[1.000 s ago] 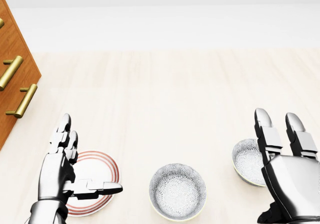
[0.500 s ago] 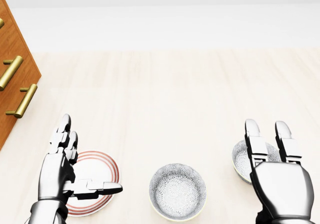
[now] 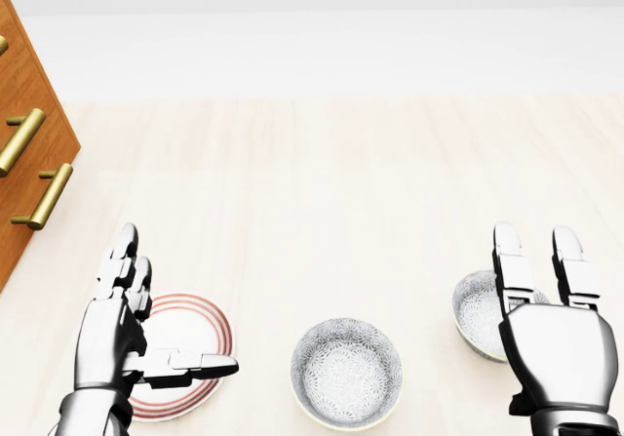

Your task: Stack the bowl at the front on the bowl in the middle.

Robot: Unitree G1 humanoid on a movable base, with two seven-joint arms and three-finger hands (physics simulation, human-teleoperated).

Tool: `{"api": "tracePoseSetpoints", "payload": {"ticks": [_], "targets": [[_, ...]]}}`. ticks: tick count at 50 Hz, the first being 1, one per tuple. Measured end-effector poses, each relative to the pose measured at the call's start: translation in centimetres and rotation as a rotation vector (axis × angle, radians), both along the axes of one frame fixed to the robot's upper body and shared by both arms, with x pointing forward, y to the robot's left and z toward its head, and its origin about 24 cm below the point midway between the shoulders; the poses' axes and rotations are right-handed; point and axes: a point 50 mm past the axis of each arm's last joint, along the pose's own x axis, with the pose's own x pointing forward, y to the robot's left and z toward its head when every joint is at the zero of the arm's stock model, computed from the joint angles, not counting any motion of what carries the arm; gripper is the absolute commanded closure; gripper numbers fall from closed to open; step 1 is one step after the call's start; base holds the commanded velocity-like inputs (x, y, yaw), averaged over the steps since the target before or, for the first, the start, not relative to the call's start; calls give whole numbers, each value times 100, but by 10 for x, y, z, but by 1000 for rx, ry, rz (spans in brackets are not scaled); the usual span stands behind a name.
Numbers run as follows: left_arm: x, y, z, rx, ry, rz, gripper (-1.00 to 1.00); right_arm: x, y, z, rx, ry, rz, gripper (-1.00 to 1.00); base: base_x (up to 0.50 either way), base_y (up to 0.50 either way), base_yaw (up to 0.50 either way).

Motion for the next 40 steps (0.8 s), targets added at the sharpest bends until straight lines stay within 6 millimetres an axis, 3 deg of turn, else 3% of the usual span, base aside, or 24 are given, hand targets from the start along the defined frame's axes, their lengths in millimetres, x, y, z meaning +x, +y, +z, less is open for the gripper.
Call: {"api": "tracePoseSetpoints", "payload": {"ticks": [40], "targets": [[1, 1, -2, -4, 9, 5, -100, 29, -11, -23, 34, 33, 3, -100, 0, 0, 0]]}}
